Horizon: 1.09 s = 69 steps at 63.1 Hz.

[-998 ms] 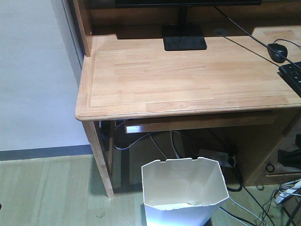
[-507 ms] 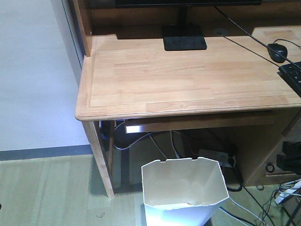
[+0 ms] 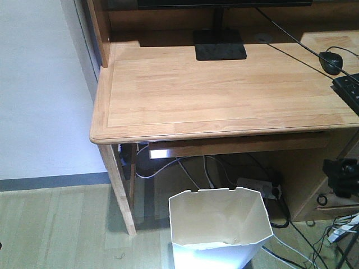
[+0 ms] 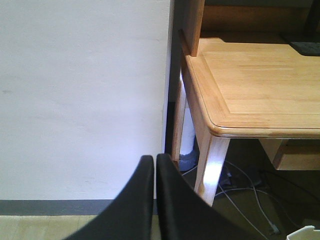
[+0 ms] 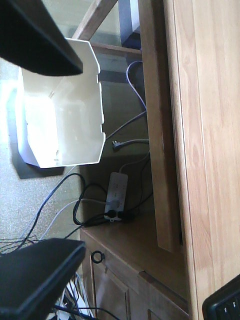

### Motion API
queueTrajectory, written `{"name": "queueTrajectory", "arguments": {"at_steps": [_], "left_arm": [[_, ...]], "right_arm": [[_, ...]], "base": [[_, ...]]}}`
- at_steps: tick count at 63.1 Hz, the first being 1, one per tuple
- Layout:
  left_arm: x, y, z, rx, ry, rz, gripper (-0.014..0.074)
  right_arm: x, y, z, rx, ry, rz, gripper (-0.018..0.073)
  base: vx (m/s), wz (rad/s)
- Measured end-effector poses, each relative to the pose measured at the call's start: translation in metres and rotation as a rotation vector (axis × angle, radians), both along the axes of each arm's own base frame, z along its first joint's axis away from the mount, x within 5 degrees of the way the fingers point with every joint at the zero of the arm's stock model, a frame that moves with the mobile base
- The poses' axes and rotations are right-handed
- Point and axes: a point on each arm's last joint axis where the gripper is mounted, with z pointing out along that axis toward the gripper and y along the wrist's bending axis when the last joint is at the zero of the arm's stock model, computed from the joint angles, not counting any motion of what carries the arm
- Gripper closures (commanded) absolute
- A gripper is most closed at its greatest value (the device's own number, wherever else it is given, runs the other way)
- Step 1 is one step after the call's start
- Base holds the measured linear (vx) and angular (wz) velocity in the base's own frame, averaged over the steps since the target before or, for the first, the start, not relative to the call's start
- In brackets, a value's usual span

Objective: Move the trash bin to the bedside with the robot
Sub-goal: 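Reach the right gripper down toward the rim of the white trash bin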

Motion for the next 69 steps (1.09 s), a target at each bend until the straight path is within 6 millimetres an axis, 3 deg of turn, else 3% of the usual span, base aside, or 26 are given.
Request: {"name": "queueTrajectory", "arguments": {"at_steps": [12,23,42,69], "left_arm": [[0.0,0.0,0.0,0.0,0.0,0.0,0.0603],[0.0,0.0,0.0,0.0,0.0,0.0,0.0603],[0.0,0.0,0.0,0.0,0.0,0.0,0.0603],[0.0,0.0,0.0,0.0,0.0,0.0,0.0603]], "right_arm": [[0.034,0.0,0.006,0.012,0.085,-0.005,0.0003],[0.072,-0.002,-0.005,0.026,0.22,-0.016,0.0003],[0.122,-0.031,-0.057,0.103,0.447,-0.025,0.0003],[0.159,-0.048,-0.143,0.109,0.447,0.051,0.0002]], "base": [[0.0,0.0],[0.0,0.0],[0.0,0.0],[0.0,0.0]]}}
